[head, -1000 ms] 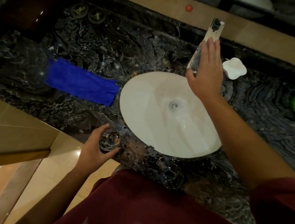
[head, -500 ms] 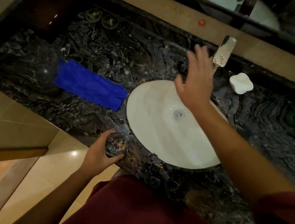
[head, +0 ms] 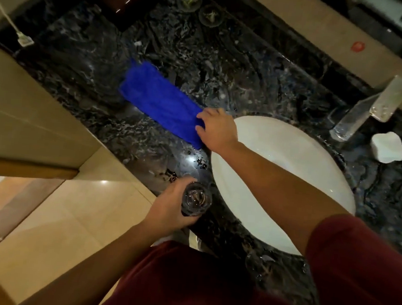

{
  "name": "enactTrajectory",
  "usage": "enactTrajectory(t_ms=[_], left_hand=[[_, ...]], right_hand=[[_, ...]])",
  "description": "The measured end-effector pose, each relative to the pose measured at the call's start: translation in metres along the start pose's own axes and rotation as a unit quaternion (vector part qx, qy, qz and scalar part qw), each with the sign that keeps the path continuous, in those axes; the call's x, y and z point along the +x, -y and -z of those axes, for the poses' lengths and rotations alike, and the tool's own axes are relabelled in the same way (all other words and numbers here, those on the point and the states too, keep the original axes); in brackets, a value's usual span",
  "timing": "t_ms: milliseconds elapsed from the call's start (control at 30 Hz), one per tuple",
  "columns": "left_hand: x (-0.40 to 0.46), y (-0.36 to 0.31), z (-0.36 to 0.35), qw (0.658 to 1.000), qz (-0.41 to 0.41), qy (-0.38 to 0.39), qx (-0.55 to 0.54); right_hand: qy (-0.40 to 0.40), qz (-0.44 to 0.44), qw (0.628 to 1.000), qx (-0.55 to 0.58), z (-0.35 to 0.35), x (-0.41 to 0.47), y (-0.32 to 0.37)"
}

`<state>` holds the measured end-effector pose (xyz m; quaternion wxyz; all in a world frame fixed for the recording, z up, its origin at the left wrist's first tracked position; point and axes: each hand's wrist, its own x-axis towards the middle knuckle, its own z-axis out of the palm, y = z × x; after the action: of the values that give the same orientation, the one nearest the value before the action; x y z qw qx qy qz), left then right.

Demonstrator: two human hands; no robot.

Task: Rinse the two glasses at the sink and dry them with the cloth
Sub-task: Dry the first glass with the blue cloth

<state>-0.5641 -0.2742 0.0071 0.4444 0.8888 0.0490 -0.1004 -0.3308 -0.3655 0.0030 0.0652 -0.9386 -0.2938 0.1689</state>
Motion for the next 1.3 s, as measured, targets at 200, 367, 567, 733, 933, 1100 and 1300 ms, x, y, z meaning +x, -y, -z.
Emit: enactTrajectory(t_ms=[200, 367, 567, 733, 933, 1100, 1300], left_hand=[[0.004, 0.000, 0.013, 0.998, 0.034, 0.023, -0.038], [0.023, -0.006, 0.047, 0.980, 0.119, 0.021, -0.158], [0.060, -0.043, 0.117, 0.957, 0.043, 0.020, -0.286], [0.102, -0.094, 0.156, 0.912, -0.026, 0.126, -0.390], [0.136, -0.174, 0.152, 0.842, -0.067, 0.325, -0.425], [0.128, -0.232, 0.128, 0.810, -0.087, 0.432, -0.387], [0.105, -0.267, 0.089, 0.772, -0.090, 0.510, -0.369]], right_hand=[[0.047, -0.157, 0.978, 0.126, 0.002, 0.012, 0.008], [0.066, -0.195, 0.846, 0.492, 0.059, 0.004, 0.004], [-0.008, -0.119, 0.627, 0.770, 0.150, -0.060, -0.012], [-0.119, -0.100, 0.610, 0.777, 0.198, -0.120, -0.024], [-0.195, -0.097, 0.624, 0.750, 0.232, -0.192, -0.037], [-0.231, -0.111, 0.541, 0.801, 0.243, -0.241, -0.054], [-0.264, -0.115, 0.520, 0.804, 0.236, -0.294, -0.073]])
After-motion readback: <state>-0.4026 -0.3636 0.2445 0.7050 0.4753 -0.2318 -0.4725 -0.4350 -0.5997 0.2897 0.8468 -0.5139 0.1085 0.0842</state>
